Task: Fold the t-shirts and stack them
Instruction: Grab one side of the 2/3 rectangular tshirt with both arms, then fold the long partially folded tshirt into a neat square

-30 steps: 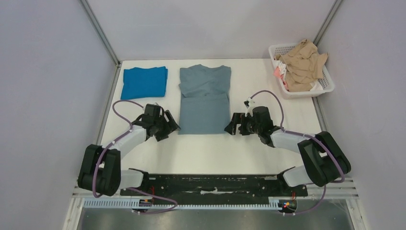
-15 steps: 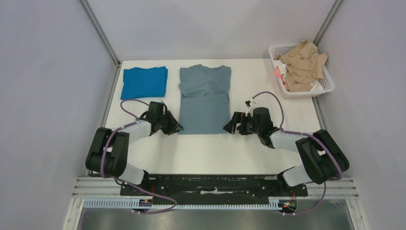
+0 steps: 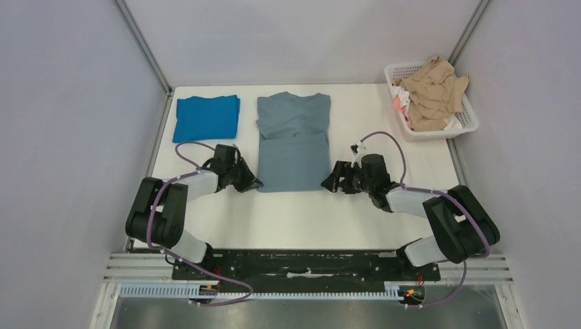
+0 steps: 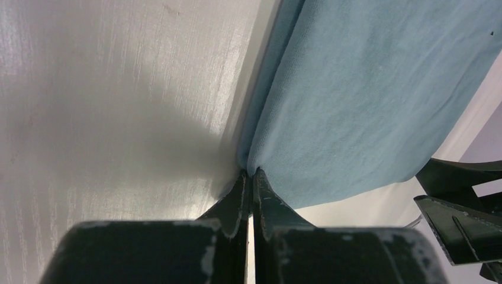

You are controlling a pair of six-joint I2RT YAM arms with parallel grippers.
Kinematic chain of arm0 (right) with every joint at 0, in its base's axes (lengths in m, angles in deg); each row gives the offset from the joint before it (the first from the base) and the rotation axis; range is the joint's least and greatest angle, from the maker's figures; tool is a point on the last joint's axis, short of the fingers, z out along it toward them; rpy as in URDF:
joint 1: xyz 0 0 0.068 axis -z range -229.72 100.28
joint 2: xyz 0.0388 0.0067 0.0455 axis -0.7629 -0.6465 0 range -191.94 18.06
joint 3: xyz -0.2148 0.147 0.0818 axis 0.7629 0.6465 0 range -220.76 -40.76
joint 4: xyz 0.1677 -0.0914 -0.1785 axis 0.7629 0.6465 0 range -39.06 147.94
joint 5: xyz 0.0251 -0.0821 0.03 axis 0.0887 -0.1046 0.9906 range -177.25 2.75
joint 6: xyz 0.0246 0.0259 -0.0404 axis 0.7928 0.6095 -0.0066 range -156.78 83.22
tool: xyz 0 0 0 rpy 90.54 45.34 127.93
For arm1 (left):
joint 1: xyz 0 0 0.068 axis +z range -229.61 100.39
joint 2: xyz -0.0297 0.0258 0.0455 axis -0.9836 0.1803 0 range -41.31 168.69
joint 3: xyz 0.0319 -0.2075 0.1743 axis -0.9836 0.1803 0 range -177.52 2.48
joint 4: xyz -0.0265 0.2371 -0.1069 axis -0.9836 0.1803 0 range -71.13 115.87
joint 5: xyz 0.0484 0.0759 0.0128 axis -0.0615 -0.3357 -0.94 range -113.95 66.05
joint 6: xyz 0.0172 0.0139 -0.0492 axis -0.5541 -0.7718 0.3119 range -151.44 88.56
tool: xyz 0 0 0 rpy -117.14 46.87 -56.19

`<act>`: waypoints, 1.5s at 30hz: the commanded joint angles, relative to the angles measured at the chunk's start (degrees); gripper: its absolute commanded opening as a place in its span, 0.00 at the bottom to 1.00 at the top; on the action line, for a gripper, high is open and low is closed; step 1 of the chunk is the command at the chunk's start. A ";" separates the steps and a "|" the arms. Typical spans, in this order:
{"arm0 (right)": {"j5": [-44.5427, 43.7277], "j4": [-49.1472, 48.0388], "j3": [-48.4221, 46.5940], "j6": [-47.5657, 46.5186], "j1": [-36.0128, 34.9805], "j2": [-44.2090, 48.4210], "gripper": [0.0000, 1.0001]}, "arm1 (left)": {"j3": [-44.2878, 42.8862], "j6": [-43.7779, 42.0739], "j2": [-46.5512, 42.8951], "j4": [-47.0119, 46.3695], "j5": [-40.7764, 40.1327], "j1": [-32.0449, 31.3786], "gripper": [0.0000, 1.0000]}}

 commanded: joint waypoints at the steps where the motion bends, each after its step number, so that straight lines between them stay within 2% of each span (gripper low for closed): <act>1: -2.65 6.76 -0.44 -0.99 -1.52 -0.97 0.75 | 1.44 -1.29 -0.83 4.20 -2.93 -0.26 0.02; 4: -3.37 7.03 -1.21 -1.19 -3.09 -2.12 0.60 | 1.70 -1.37 -1.18 4.20 -3.31 -0.26 0.02; 8: -8.97 6.91 -1.96 -0.95 -4.32 -3.17 0.46 | 1.56 -1.40 -1.01 4.12 -3.58 -0.26 0.02; 13: -13.66 8.05 -3.07 -1.92 -4.99 -3.99 0.43 | 1.44 -1.29 -0.63 4.00 -4.00 -0.26 0.02; 14: -13.95 8.19 -2.99 -2.22 -4.99 -3.82 0.40 | 1.26 -1.26 -0.68 4.15 -4.41 -0.24 0.02; 18: -12.88 8.27 -2.05 -3.90 -5.03 -2.64 0.24 | 1.13 -1.05 -1.33 4.69 -5.23 -0.26 0.02; 22: -9.97 9.29 0.31 -4.53 -5.38 1.58 0.01 | 2.57 -0.04 -4.37 5.58 -4.66 -0.26 0.02; 29: -7.74 15.18 9.28 -3.42 -10.59 13.59 0.00 | 13.98 2.39 -19.77 11.34 -6.44 -2.55 0.02; 32: -6.47 16.95 14.12 -1.60 -14.49 20.02 0.00 | 19.78 4.51 -31.16 14.16 -5.21 -4.49 0.02; 36: -6.17 16.58 18.74 -0.46 -19.38 30.16 0.00 | 25.99 11.78 -48.64 18.01 -1.53 -9.82 0.02; 41: -4.42 16.43 19.90 1.01 -22.65 40.62 0.00 | 23.47 13.15 -67.03 32.12 -2.55 -11.81 0.02; 45: -4.16 18.79 18.10 0.08 -23.10 45.65 0.00 | 20.47 12.94 -72.25 34.38 -1.26 -11.84 0.02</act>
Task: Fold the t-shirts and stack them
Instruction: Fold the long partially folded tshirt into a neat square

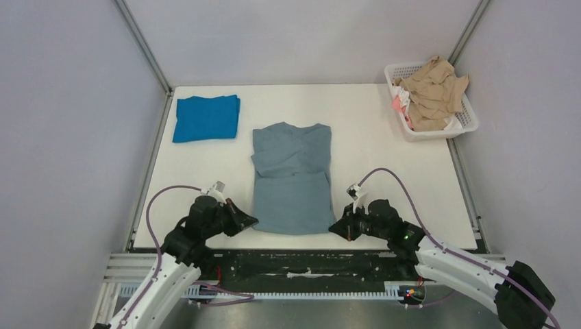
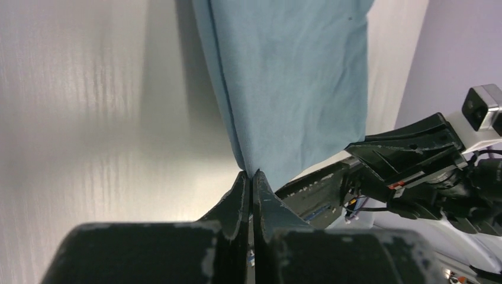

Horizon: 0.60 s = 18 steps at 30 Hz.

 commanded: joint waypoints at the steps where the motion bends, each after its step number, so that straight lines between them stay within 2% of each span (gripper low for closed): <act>1: 0.64 1.27 -2.79 -0.46 -0.52 4.26 0.00 | -4.39 2.66 -2.48 4.32 1.42 -0.21 0.02; 5: -1.28 -1.07 -6.57 -2.41 -0.52 3.75 0.00 | -5.62 3.36 3.35 -3.74 3.78 -0.19 0.02; 12: -15.14 -0.75 -18.59 -6.99 0.47 -4.13 0.00 | -17.34 -1.14 16.00 -5.95 -4.38 -0.16 0.02; 18: -14.69 -0.72 -28.43 -9.69 7.91 -11.25 0.00 | -27.11 -3.84 28.16 -8.13 -8.78 0.14 0.02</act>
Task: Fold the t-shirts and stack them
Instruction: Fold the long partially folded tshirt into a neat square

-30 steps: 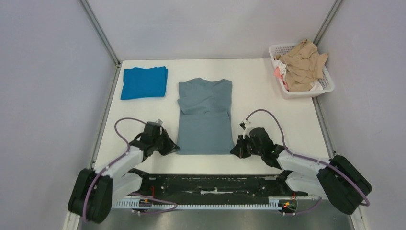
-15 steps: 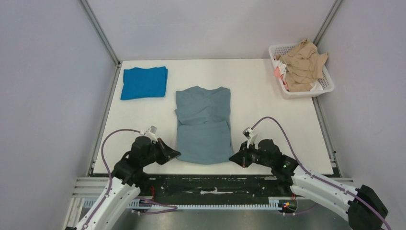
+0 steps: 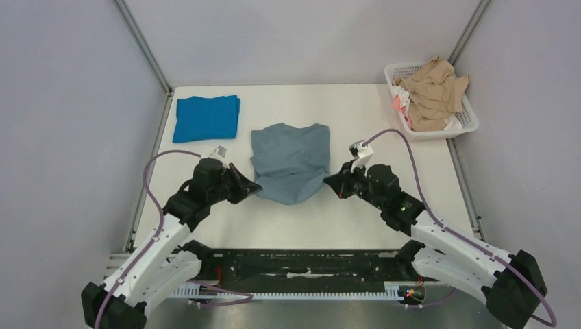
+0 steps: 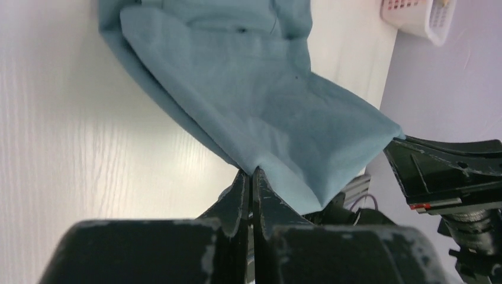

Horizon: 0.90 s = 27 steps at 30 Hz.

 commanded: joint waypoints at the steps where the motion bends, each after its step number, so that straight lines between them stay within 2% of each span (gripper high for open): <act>1: -2.62 -2.01 -8.56 -3.66 6.30 -4.69 0.00 | -7.31 -3.79 7.09 -5.32 -5.28 0.40 0.02; 10: 2.36 -3.85 -22.21 -7.11 13.57 -17.42 0.00 | -21.35 -7.33 21.90 -7.83 -10.89 5.03 0.02; 21: 9.84 -8.73 -31.58 -5.03 20.23 -32.69 0.00 | -33.67 -10.10 42.14 -11.35 -5.54 11.55 0.02; 27: 12.07 -12.88 -36.67 -6.53 21.21 -43.04 0.00 | -39.58 -10.24 52.75 -13.09 -7.32 12.73 0.02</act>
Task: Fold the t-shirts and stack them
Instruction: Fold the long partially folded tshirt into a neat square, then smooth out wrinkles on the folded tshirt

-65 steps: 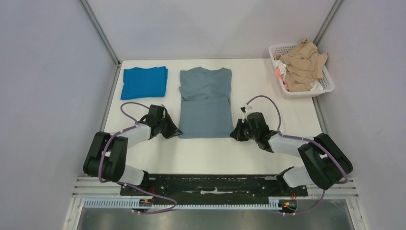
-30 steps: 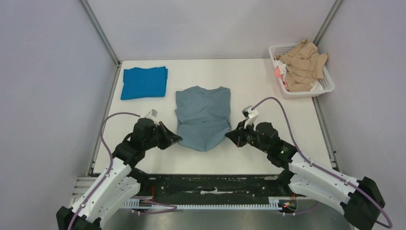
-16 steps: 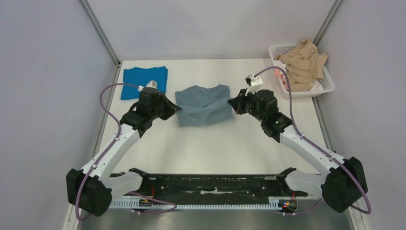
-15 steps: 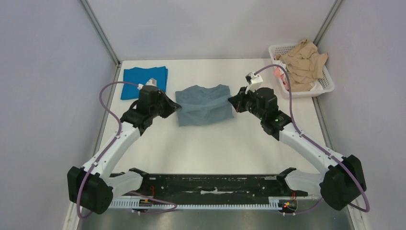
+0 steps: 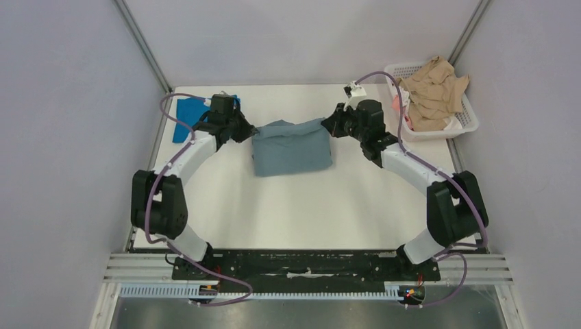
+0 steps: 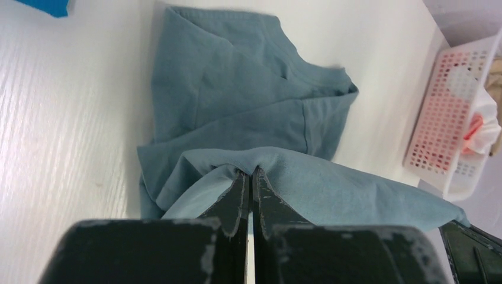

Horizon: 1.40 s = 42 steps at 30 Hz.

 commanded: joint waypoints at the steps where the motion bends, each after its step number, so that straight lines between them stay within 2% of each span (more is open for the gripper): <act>1: 0.56 -5.47 -6.36 -1.23 0.58 -6.73 0.00 | -6.13 -2.93 6.36 -3.51 -0.86 1.09 0.02; 12: -7.79 -5.58 -13.48 -0.87 1.80 -20.12 0.00 | -17.51 -2.75 23.18 -1.62 1.13 3.12 0.02; 18: -8.74 -6.26 -14.73 -0.32 2.15 -24.43 0.00 | -23.32 -2.17 29.80 -0.57 2.17 3.43 0.02; 19: -8.78 -6.68 -14.94 -0.15 2.23 -24.92 0.00 | -24.40 -2.17 30.94 -0.23 1.97 3.50 0.03; 20: -8.95 -6.96 -15.46 -0.08 2.37 -25.61 0.01 | -25.67 -2.13 31.98 0.14 2.00 3.56 0.10; 21: -9.34 -7.12 -15.92 0.28 2.64 -26.35 0.05 | -26.87 -2.22 33.02 0.42 2.14 3.61 0.20; 23: -9.57 -7.18 -18.73 0.50 3.11 -27.88 0.22 | -30.92 -2.49 34.79 2.59 2.41 3.70 0.45; 25: -8.27 -5.65 -22.84 0.02 3.78 -29.36 0.36 | -36.22 -2.93 35.65 5.94 2.28 3.70 0.56; 26: -7.02 -3.99 -25.12 -0.34 4.06 -29.75 0.48 | -37.61 -3.11 35.35 7.12 2.26 3.70 0.63; 27: -6.18 -2.67 -26.69 -1.11 4.14 -29.54 0.59 | -37.85 -3.37 34.46 7.36 2.32 3.70 0.79; 30: -3.98 -1.05 -25.69 -1.75 4.02 -25.84 0.94 | -35.06 -4.13 30.20 7.39 2.37 3.19 0.80; 31: -2.34 -1.98 -23.32 -1.34 4.02 -24.24 0.98 | -33.29 -4.76 28.94 6.97 2.50 2.73 0.80; 33: 2.79 -4.26 -18.46 0.06 3.92 -20.85 0.98 | -30.25 -6.89 26.96 5.47 5.00 1.61 0.81; 36: 13.04 -10.13 -12.65 3.44 3.16 -19.24 0.98 | -29.34 -9.21 28.30 2.78 13.68 0.39 0.81; 39: 19.71 -14.69 -13.25 7.76 2.82 -22.29 0.98 | -33.86 -10.36 33.82 3.42 16.90 0.27 0.82; 42: 18.50 -12.95 -18.79 7.40 2.86 -28.20 0.98 | -42.43 -11.74 41.60 9.56 15.15 0.44 0.82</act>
